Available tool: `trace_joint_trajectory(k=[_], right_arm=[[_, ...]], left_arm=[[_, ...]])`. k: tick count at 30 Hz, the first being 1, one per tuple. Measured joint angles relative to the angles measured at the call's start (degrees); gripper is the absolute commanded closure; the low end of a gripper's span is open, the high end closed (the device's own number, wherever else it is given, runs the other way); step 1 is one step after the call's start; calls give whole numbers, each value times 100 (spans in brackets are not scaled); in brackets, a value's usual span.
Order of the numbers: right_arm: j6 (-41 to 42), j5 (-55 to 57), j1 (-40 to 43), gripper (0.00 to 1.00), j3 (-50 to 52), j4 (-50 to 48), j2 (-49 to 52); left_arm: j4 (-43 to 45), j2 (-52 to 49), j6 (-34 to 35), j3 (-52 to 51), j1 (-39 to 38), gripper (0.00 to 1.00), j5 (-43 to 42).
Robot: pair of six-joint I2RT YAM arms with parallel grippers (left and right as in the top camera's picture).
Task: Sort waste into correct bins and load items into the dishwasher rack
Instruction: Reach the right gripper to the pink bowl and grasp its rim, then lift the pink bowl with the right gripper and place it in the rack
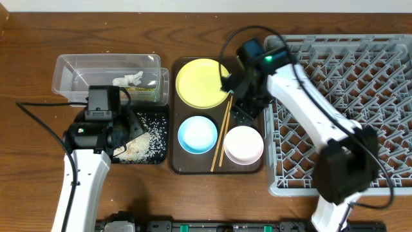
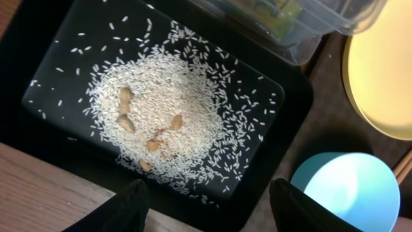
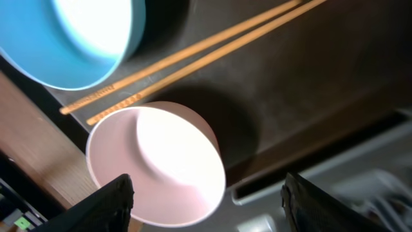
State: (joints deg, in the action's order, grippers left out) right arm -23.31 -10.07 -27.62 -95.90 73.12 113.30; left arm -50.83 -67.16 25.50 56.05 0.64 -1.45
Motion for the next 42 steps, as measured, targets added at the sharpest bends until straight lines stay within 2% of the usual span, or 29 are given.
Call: trace_joint_trajectory(k=[10, 13, 16, 18, 22, 25, 42], right_arm=[[-61, 286, -118, 48, 0, 136, 872], [-44, 413, -118, 60, 0, 136, 994], [-42, 474, -118, 65, 0, 111, 1008], [-46, 498, -118, 76, 0, 105, 1008], [-37, 520, -118, 85, 2, 92, 1008], [-55, 551, -118, 99, 35, 96, 1008], [234, 933, -48, 99, -149, 133, 774]], left_arm=[[0, 15, 2, 0, 33, 36, 15], [0, 15, 2, 0, 33, 37, 15], [0, 15, 2, 0, 33, 36, 15], [0, 15, 2, 0, 33, 37, 15], [-2, 17, 2, 0, 33, 36, 15], [-9, 17, 2, 0, 33, 36, 15], [-17, 17, 2, 0, 33, 37, 15]])
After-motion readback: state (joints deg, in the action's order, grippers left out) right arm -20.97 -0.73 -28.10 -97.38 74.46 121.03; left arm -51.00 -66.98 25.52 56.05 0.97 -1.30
